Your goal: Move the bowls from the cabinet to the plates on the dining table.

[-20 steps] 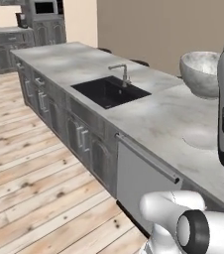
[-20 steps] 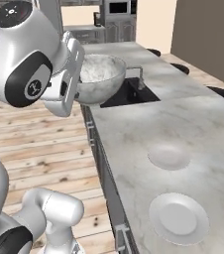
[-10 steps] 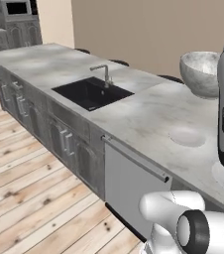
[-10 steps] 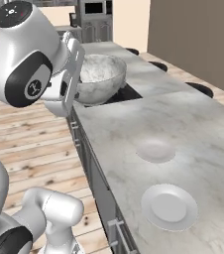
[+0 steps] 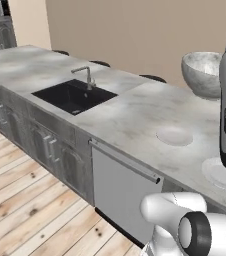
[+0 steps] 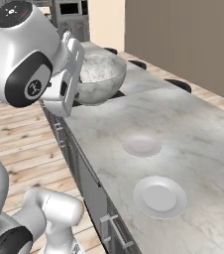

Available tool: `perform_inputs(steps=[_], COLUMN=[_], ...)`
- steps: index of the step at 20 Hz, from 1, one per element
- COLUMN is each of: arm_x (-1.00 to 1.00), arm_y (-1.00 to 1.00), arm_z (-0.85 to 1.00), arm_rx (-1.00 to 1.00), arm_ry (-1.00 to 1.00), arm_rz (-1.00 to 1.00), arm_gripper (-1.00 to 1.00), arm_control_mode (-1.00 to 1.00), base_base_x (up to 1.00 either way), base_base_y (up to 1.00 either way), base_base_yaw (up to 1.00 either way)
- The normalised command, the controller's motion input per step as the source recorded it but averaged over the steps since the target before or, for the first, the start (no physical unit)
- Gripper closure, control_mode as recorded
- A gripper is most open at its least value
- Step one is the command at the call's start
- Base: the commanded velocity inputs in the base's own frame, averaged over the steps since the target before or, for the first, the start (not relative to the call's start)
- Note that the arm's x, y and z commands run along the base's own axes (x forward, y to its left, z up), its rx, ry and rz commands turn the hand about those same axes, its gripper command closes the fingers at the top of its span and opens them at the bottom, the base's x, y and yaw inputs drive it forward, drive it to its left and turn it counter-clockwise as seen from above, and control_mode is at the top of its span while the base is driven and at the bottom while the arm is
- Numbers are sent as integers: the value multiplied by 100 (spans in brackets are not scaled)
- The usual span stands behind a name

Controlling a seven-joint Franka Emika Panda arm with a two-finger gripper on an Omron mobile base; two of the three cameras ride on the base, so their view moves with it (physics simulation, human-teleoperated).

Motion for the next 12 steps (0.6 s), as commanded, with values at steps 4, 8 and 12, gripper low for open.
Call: perform_inputs(steps=[4,8,12], arm_x=[0,0,0], arm_y=[0,0,0], arm_z=[0,0,0], arm_rx=[0,0,0], arm_ry=[0,0,0], arm_rz=[0,0,0], arm_gripper=[100,100,100], arm_control_mode=[100,100,100], base_base_x=[0,0,0], base_base_y=[0,0,0], base_base_yaw=[-25,-25,-25])
